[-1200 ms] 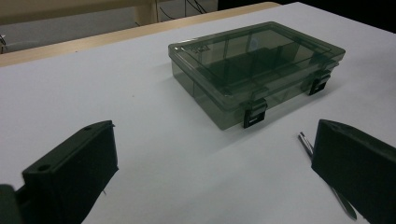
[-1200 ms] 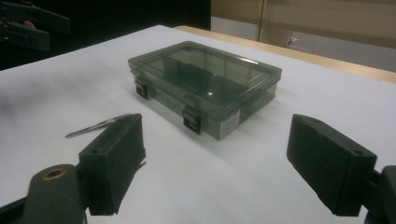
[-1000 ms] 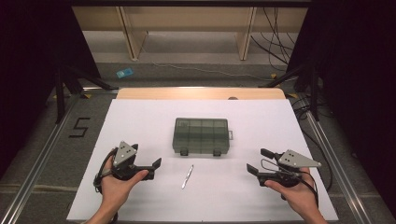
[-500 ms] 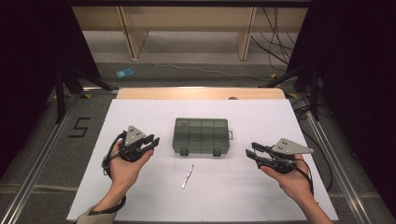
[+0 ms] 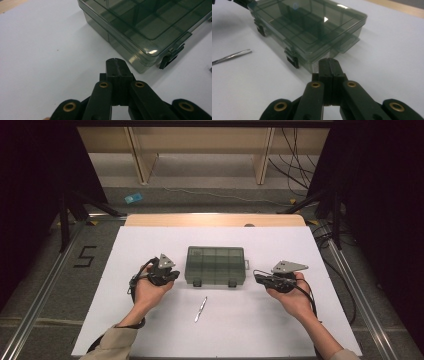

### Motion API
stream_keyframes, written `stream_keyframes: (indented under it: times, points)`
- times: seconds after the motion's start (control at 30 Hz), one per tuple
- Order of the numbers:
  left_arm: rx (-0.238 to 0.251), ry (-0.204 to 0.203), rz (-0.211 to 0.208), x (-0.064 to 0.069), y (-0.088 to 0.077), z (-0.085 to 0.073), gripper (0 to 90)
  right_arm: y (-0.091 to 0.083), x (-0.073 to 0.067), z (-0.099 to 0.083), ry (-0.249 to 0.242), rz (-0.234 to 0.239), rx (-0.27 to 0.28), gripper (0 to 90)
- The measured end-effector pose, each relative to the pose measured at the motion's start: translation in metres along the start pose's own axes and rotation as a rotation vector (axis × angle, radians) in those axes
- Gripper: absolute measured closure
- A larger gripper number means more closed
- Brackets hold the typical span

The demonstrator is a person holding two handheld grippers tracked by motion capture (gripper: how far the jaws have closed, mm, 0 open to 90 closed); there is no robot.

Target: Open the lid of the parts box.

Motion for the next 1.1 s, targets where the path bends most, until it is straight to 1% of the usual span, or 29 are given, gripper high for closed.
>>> stream_keyframes:
  times: [0.13, 0.17, 0.2, 0.27, 0.3, 0.33, 0.43, 0.47, 0.5, 0.53, 0.57, 0.6, 0.63, 0.67, 0.77, 0.8, 0.83, 0.87, 0.9, 0.93, 1.0, 1.03, 1.07, 1.1]
  points:
    - [0.000, -0.001, -0.020, 0.001, 0.009, -0.001, 89.9, 0.011, -0.004, -0.003, -0.002, 0.014, -0.033, 90.0]
    - [-0.001, 0.009, -0.014, 0.001, 0.010, -0.001, 89.9, 0.013, -0.005, -0.004, -0.003, 0.017, -0.046, 90.0]
    - [0.002, 0.008, -0.014, 0.002, 0.011, -0.001, 89.9, 0.015, -0.007, -0.005, 0.000, 0.022, -0.052, 90.0]
    - [-0.005, 0.027, -0.011, 0.002, 0.011, -0.001, 89.9, 0.019, -0.008, -0.005, -0.015, 0.024, -0.057, 90.0]
    - [-0.002, 0.025, -0.015, 0.002, 0.011, -0.001, 89.9, 0.019, -0.010, -0.005, -0.009, 0.028, -0.063, 90.0]
    - [-0.001, 0.031, -0.015, 0.002, 0.012, -0.001, 89.9, 0.020, -0.010, -0.005, -0.014, 0.032, -0.068, 90.0]
    - [0.002, 0.030, -0.029, 0.005, 0.013, -0.001, 89.9, 0.025, -0.012, -0.005, -0.021, 0.029, -0.069, 90.0]
    - [0.002, 0.030, -0.029, 0.005, 0.013, -0.001, 89.9, 0.025, -0.013, -0.005, -0.020, 0.034, -0.080, 90.0]
    - [0.013, 0.045, -0.023, 0.005, 0.014, 0.000, 89.9, 0.026, -0.013, -0.006, -0.021, 0.031, -0.082, 90.0]
    - [0.006, 0.040, -0.029, 0.007, 0.015, 0.000, 89.9, 0.026, -0.013, -0.006, -0.021, 0.032, -0.082, 90.0]
    - [0.001, 0.059, -0.031, 0.007, 0.015, 0.000, 89.9, 0.027, -0.014, -0.006, -0.014, 0.030, -0.083, 90.0]
    - [0.000, 0.059, -0.032, 0.007, 0.016, 0.000, 89.9, 0.027, -0.014, -0.006, -0.016, 0.034, -0.080, 90.0]
    - [0.005, 0.050, -0.031, 0.009, 0.017, -0.001, 89.9, 0.027, -0.014, -0.006, -0.018, 0.034, -0.080, 90.0]
    - [0.002, 0.069, -0.028, 0.008, 0.017, 0.000, 89.9, 0.028, -0.014, -0.006, -0.018, 0.033, -0.081, 90.0]
    - [0.001, 0.071, -0.031, 0.008, 0.017, -0.001, 89.9, 0.028, -0.015, -0.006, -0.017, 0.035, -0.081, 90.0]
    - [0.004, 0.062, -0.027, 0.008, 0.016, -0.001, 89.9, 0.028, -0.015, -0.006, -0.016, 0.035, -0.079, 90.0]
    - [0.005, 0.063, -0.025, 0.008, 0.016, 0.000, 89.9, 0.028, -0.015, -0.005, -0.021, 0.033, -0.075, 90.0]
    - [0.004, 0.072, -0.028, 0.007, 0.015, 0.000, 89.9, 0.028, -0.015, -0.005, -0.013, 0.037, -0.077, 90.0]
    - [0.007, 0.060, -0.026, 0.008, 0.015, 0.000, 89.9, 0.028, -0.015, -0.005, -0.019, 0.036, -0.071, 90.0]
    - [0.007, 0.060, -0.026, 0.008, 0.015, 0.000, 89.9, 0.028, -0.015, -0.004, -0.026, 0.030, -0.068, 90.0]
    - [0.008, 0.068, -0.023, 0.006, 0.012, 0.001, 89.9, 0.027, -0.015, -0.004, -0.016, 0.035, -0.069, 90.0]
    - [0.017, 0.059, -0.025, 0.006, 0.010, 0.001, 89.9, 0.027, -0.015, -0.004, -0.015, 0.036, -0.068, 90.0]
    - [0.026, 0.061, -0.037, 0.007, 0.010, 0.002, 89.9, 0.026, -0.015, -0.003, -0.015, 0.037, -0.066, 90.0]
    - [0.034, 0.064, -0.037, 0.007, 0.009, 0.004, 89.9, 0.026, -0.015, -0.003, -0.015, 0.036, -0.064, 90.0]
Point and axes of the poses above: each handheld gripper's, and its own axes: y roughly forward along the jaws, z roughly out of its top, x roughly to its right, the point moved 6 cm from there along y, roughly forward along the jaws, and after that the axes turned 9 degrees about -z, right-handed, at the moved point
